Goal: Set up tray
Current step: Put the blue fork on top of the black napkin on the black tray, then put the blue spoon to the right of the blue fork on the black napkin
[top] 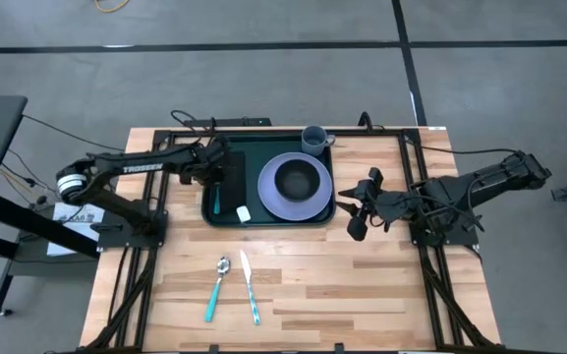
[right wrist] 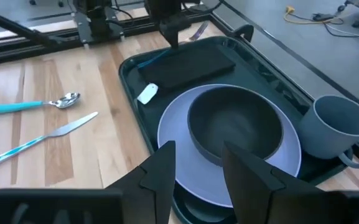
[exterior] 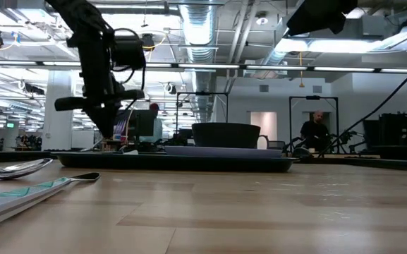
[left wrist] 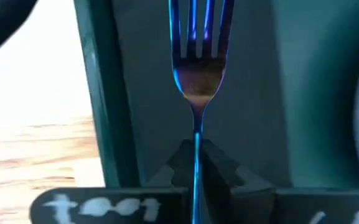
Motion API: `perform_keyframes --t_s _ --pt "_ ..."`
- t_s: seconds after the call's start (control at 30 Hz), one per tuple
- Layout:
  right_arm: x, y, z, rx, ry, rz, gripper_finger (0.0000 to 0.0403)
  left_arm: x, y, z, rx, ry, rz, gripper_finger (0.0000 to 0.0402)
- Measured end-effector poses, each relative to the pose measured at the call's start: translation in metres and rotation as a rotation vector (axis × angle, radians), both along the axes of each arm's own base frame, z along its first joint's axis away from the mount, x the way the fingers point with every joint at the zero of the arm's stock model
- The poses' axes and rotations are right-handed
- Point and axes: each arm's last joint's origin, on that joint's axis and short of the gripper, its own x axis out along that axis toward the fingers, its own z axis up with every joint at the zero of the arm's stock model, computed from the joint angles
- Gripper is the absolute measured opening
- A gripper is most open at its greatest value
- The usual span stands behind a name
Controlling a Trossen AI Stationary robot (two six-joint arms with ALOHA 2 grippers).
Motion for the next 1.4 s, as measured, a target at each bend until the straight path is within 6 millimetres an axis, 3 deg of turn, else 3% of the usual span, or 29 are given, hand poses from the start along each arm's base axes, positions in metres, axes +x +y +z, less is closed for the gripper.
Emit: perform_keyframes --t_s 0.27,0.6,1.17,1.4 --pt "0.001 -0.001 0.002 0.006 -0.020 -0.006 0.0123 0.000 0.014 -0.016 -0.025 0.050 0.034 0.0000" --pt "0.002 -0.001 0.003 0.010 -0.033 -0.007 0.0123 -0.001 0.025 -0.015 0.014 0.020 0.030 0.0019" --pt "0.003 -0.005 0.003 0.011 -0.037 -0.025 0.0123 -0.001 0.025 -0.015 0.028 0.036 0.017 0.0029" --pt "0.003 -0.005 0.002 0.007 -0.027 -0.024 0.0123 0.003 0.011 -0.003 -0.053 -0.082 -0.190 0.0030"
